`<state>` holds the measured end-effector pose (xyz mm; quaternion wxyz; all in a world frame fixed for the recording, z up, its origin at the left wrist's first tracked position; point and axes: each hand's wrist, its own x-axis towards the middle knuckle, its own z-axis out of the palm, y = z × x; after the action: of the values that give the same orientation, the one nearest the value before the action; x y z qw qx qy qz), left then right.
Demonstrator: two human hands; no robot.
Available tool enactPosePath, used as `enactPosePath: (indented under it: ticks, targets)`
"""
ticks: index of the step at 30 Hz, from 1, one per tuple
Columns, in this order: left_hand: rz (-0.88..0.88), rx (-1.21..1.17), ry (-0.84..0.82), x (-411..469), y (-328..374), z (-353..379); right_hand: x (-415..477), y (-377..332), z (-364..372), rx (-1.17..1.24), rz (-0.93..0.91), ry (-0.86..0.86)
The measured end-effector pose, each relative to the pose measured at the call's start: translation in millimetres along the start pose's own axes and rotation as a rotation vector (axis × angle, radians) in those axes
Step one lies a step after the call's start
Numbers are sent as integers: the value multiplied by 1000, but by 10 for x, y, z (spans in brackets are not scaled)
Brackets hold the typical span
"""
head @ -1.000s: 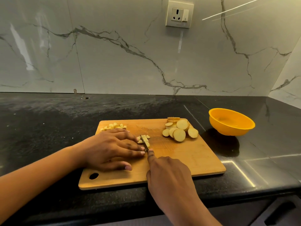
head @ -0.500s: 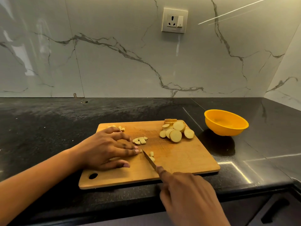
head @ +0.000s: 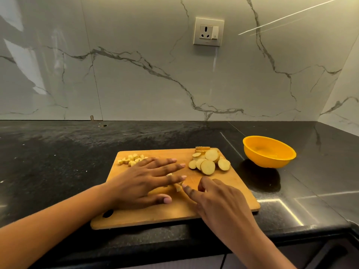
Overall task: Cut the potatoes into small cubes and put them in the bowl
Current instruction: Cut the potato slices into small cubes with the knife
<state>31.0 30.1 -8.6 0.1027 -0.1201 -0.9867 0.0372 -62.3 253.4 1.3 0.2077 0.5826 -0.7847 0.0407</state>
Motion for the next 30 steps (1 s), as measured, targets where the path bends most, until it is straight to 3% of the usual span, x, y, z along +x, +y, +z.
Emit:
enactPosePath:
  ticks: [3,9,11,13,16,19,21,30]
  targets:
    - [-61,-23,-25,39,-110,-2,-51,55,123,-26,-15,54]
    - [-333,-385,175,-103,-337,2,-167,264,120,-15,6,89]
    - [-334,-364,257,-89,-275,-40,-135,335,122,-2,-4,108]
    - [-223,-253,318,-43,-132,-83,-81,376,164,-4,-39,124]
    - [2,-117,198,85,131,-129,-40,377,235,-50,-112,118]
    - [6,-40,-47,237,258,-95,-53,367,256,-117,-150,145]
    - [-28,6,-126,265,212,-68,-77,394,274,-125,-169,161]
    - [-246,57,-115,73,-44,-98,-100,640,372,-49,-205,217]
